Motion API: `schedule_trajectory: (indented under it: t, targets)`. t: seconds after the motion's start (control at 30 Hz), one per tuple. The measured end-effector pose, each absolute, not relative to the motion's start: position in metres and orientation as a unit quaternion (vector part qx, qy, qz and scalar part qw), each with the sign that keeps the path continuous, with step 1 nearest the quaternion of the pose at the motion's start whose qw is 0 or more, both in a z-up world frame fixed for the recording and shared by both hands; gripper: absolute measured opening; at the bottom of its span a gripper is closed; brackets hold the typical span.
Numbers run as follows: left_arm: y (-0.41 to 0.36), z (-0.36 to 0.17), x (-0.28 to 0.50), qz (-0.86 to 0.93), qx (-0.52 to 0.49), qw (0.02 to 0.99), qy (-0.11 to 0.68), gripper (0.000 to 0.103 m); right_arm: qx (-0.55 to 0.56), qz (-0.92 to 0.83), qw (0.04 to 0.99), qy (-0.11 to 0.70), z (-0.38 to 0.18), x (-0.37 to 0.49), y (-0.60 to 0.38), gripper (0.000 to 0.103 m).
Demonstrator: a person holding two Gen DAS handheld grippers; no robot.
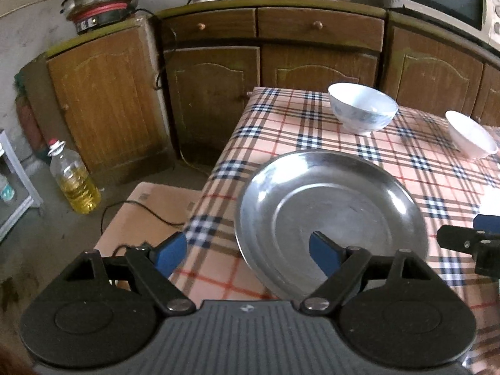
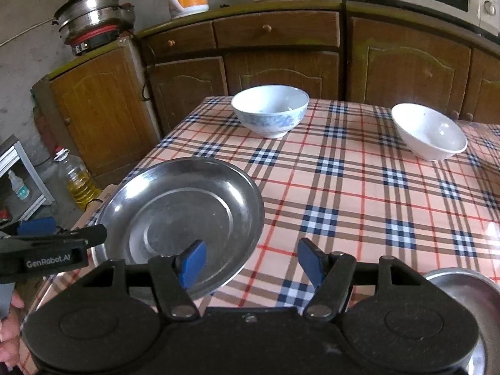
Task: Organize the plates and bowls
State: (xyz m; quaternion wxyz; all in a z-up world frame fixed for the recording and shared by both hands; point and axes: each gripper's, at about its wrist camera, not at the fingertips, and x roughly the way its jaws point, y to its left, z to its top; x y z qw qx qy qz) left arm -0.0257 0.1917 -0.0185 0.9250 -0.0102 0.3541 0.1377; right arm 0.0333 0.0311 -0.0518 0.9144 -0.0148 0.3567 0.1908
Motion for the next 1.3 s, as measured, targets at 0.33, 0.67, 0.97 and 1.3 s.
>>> schedule_trajectory:
  t: [0.33,0.67,0.97,1.3]
  targets:
    - [0.206,-0.03,0.001,0.121,-0.002,0.929,0.349,0.087,0.003,0.18,0.906,0.382,-0.075,0.065,0.046,0.078]
    - [0.222,-0.046,0.018,0.109,-0.039,0.922,0.369,0.063,0.023,0.173,0.902,0.396,-0.094,0.089,0.056,0.077]
    - [0.219,-0.051,0.02,0.097,-0.032,0.925,0.365,0.028,0.026,0.17,0.902,0.396,-0.096,0.09,0.059,0.026]
    - [0.214,-0.032,0.004,0.1,-0.052,0.931,0.348,0.025,0.03,0.174,0.91,0.375,-0.074,0.073,0.044,0.024]
